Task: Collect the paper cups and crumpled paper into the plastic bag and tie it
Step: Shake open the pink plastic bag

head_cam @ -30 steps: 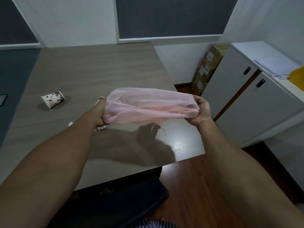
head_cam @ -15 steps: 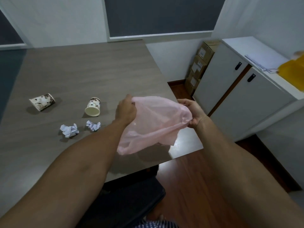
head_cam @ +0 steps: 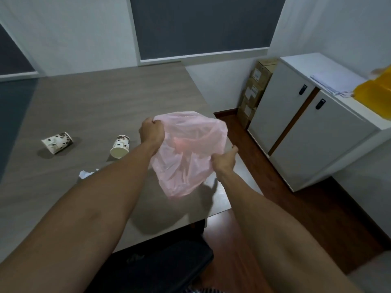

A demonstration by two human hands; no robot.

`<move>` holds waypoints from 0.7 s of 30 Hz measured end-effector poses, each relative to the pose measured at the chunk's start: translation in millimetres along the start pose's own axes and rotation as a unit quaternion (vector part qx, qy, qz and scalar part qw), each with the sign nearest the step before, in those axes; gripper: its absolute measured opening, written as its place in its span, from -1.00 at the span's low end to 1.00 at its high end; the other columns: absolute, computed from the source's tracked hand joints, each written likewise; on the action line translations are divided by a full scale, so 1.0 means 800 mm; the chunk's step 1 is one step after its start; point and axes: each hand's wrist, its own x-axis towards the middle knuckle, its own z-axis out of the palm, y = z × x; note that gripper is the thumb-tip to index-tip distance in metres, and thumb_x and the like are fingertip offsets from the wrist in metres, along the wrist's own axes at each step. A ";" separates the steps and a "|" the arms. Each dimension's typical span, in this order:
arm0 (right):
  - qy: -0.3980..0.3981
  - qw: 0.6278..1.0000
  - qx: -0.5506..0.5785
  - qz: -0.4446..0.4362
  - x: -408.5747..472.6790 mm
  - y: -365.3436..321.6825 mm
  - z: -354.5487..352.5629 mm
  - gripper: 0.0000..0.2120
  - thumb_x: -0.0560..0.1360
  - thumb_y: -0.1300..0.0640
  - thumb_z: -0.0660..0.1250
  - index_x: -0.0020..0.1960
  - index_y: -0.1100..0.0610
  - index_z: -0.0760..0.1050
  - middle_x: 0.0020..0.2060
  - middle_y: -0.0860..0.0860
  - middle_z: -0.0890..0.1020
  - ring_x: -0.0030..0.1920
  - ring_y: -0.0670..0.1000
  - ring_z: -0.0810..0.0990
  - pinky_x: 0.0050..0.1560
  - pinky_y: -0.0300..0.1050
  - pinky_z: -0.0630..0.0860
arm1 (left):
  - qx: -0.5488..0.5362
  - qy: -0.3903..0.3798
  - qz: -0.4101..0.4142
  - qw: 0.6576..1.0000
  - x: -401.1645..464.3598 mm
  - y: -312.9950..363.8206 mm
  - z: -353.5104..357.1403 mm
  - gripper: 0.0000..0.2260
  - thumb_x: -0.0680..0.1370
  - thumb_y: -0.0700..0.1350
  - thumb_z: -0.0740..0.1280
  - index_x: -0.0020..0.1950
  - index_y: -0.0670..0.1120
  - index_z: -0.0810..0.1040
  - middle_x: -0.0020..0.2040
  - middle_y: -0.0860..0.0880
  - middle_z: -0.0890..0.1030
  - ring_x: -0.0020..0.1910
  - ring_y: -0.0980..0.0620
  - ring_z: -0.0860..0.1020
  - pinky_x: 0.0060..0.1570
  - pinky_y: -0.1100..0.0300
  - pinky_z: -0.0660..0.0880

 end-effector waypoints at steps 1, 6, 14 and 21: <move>0.010 1.000 -0.005 -0.014 0.007 0.006 -0.007 -0.29 0.54 0.35 0.36 0.55 0.04 0.10 0.18 0.18 0.54 0.10 0.20 0.61 0.02 0.03 0.60 | -0.003 0.036 -0.040 0.999 0.010 -0.004 -0.010 -0.69 0.55 -0.15 0.15 0.13 -0.19 0.62 0.16 -0.22 0.64 0.13 -0.27 0.57 0.05 0.05 0.46; 0.009 0.974 -0.126 -0.187 0.039 -0.004 -0.051 -0.57 0.48 0.41 0.27 0.20 0.05 0.22 -0.01 0.07 0.49 -0.02 0.09 0.56 -0.12 -0.03 0.60 | 0.030 0.106 -0.118 0.987 0.030 -0.045 -0.061 -0.59 0.61 -0.13 0.19 0.44 -0.19 0.34 0.36 -0.26 0.51 0.28 -0.29 0.52 0.24 -0.01 0.45; -0.130 0.912 -0.210 -0.328 0.028 -0.035 -0.035 -0.83 0.43 0.28 0.24 0.00 0.16 0.50 0.28 0.01 0.43 0.19 0.06 0.48 0.08 -0.07 0.54 | 0.167 -0.038 0.223 0.960 -0.013 -0.063 -0.060 -0.81 0.47 -0.31 0.17 -0.10 -0.04 0.47 0.30 -0.04 0.42 -0.05 -0.15 0.51 -0.06 0.03 0.43; -0.046 0.983 -0.122 -0.127 0.057 -0.030 -0.055 -0.64 0.56 0.42 0.16 0.23 0.18 0.60 0.19 0.15 0.62 0.10 0.14 0.62 0.07 0.08 0.68 | 0.313 -0.047 0.177 0.932 -0.002 -0.079 -0.082 -0.67 0.55 -0.28 0.16 0.31 -0.14 0.45 0.33 -0.11 0.38 0.09 -0.30 0.54 0.09 -0.12 0.48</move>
